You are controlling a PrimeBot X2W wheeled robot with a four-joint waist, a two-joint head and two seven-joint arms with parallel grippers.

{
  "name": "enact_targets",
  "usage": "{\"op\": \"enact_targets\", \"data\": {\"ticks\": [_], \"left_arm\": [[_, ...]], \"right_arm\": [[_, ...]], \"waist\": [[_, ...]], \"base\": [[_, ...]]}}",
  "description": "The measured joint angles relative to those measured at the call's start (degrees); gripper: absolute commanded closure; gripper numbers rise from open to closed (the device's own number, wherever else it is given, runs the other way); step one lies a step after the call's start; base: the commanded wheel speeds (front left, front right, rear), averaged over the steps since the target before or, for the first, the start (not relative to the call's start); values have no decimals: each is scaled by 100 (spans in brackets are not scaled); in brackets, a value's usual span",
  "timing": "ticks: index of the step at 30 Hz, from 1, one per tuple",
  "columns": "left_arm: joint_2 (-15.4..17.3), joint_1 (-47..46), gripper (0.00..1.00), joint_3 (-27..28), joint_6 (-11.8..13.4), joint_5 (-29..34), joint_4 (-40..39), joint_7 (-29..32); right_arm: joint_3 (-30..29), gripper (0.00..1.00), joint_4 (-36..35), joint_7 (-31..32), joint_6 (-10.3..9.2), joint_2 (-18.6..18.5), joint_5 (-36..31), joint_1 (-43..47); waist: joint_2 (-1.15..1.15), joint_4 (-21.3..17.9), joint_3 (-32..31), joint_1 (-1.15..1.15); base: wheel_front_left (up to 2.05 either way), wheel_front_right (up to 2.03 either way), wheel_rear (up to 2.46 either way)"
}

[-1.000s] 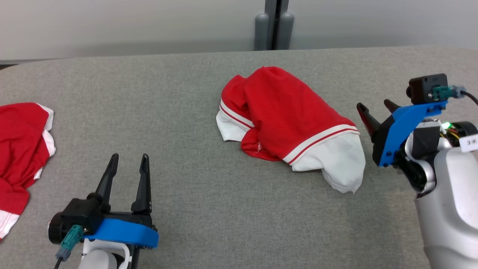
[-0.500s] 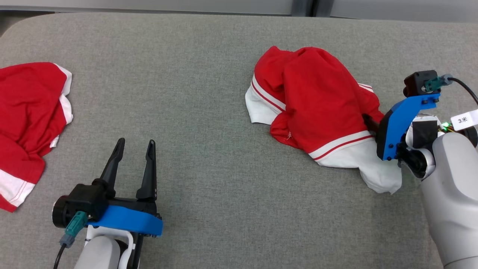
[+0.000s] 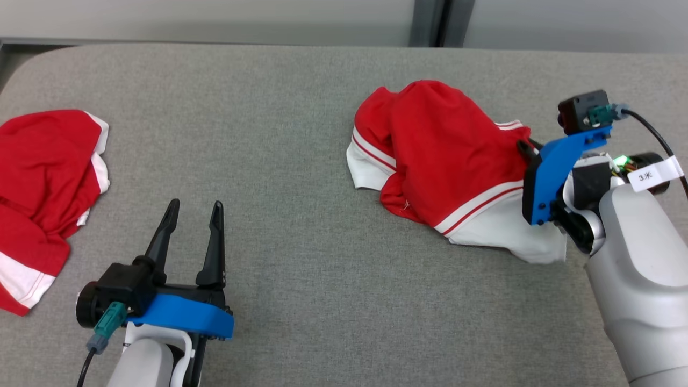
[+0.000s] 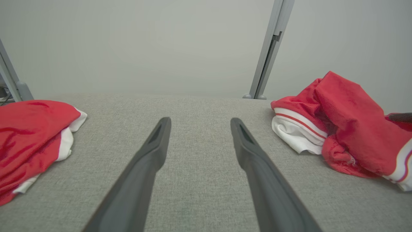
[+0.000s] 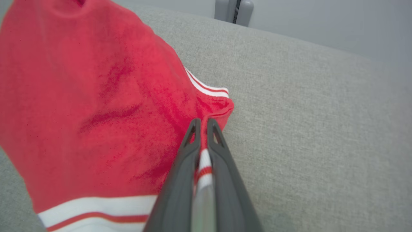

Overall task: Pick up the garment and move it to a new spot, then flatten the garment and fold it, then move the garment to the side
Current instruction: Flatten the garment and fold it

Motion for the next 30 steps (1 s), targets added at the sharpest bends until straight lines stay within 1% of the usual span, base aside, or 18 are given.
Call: {"op": "enact_targets", "data": {"ticks": [6,7,8,11,14,16,19,21,24,27,30], "left_arm": [[-36,172,0,76,-3,-1,26,-1],[-47,231,0,132,-3,0,20,0],[-51,257,0,155,-3,0,10,-1],[-55,346,0,203,-3,0,-27,0],[-59,363,0,242,-3,2,-75,-1],[-63,376,0,275,-3,15,-107,-1],[-91,376,0,307,-3,43,-154,-1],[-120,376,0,312,-3,47,-163,-1],[-183,376,0,292,-4,69,-157,0],[-212,381,0,304,-22,87,-153,-1],[-214,432,0,341,-23,101,-147,-1]], "right_arm": [[383,100,-971,58,0,97,291,-78],[583,100,-1360,97,0,167,354,-114],[679,100,-1546,131,0,194,371,-153],[834,100,-2015,191,0,435,656,-357],[962,100,-2229,304,-1,695,1077,-619],[1132,100,-2245,289,0,768,1106,-933],[1422,100,-2134,21,0,812,1045,-1538],[1689,100,-2045,-253,0,813,1390,-1853],[1906,100,-1880,-725,0,829,1828,-2403],[1923,100,-1664,-1171,0,829,2138,-2994],[1650,100,-1295,-1561,0,845,2325,-3473]], "waist": [[0,-69,-343,0],[0,-100,-446,0],[0,-117,-493,0],[0,-177,-588,-1],[0,-202,-610,-1],[0,-201,-578,-1],[0,-174,-501,-1],[0,-135,-466,-1],[0,-68,-425,-1],[0,-45,-405,-1],[0,-97,-403,-1]], "base": [[0,0,0],[0,0,0],[0,0,0],[0,0,0],[0,0,0],[0,0,0],[0,0,0],[0,0,0],[0,0,0],[0,0,0],[0,0,0]]}}
